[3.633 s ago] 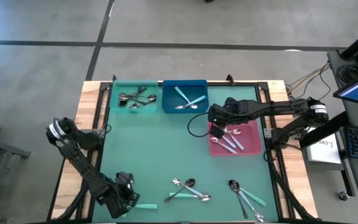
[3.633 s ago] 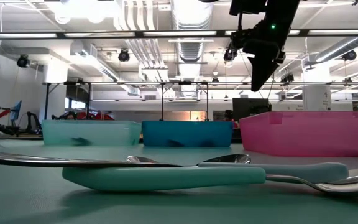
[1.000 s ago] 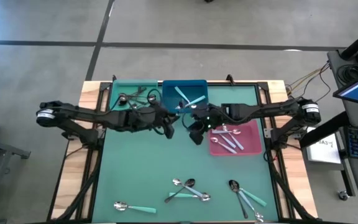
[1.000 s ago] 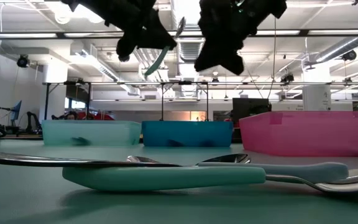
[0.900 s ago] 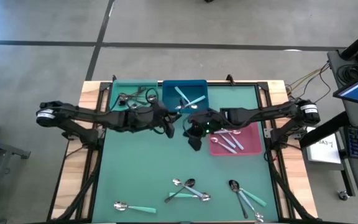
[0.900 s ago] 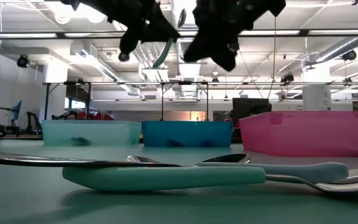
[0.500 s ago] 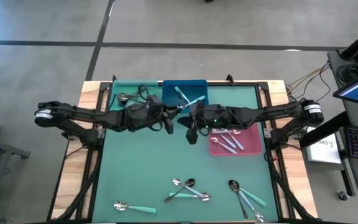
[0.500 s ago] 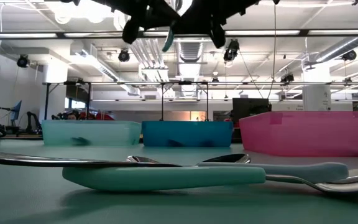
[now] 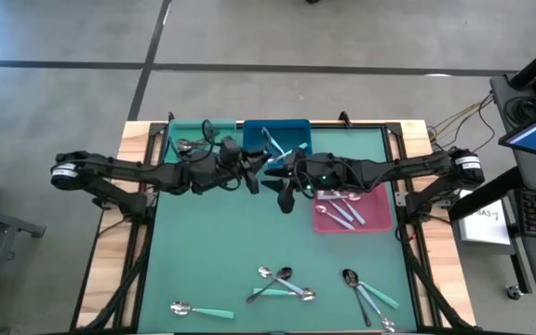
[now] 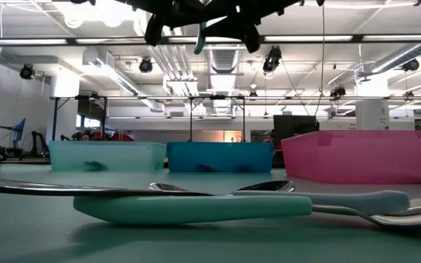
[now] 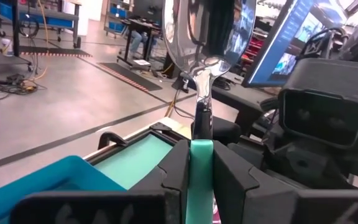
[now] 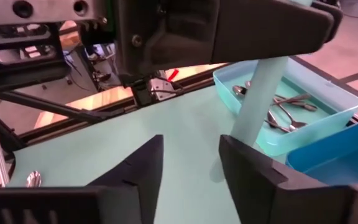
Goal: Sort silverware by color (type)
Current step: Put the green spoon into the blue bin
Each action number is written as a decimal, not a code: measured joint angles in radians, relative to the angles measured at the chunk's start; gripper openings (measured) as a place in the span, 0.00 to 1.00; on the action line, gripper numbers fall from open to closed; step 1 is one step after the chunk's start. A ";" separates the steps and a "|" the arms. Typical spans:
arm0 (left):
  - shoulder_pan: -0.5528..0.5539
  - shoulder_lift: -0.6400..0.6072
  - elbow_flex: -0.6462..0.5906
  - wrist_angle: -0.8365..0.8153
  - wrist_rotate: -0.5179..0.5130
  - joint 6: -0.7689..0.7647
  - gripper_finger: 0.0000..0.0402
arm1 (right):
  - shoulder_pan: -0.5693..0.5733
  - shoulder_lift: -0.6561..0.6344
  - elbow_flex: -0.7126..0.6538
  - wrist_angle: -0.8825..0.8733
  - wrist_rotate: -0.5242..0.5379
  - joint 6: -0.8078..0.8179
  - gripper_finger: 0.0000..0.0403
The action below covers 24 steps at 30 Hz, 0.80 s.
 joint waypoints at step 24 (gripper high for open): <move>0.005 -0.018 0.000 0.003 0.028 -0.021 0.08 | -0.030 -0.046 0.000 -0.054 0.011 0.133 0.41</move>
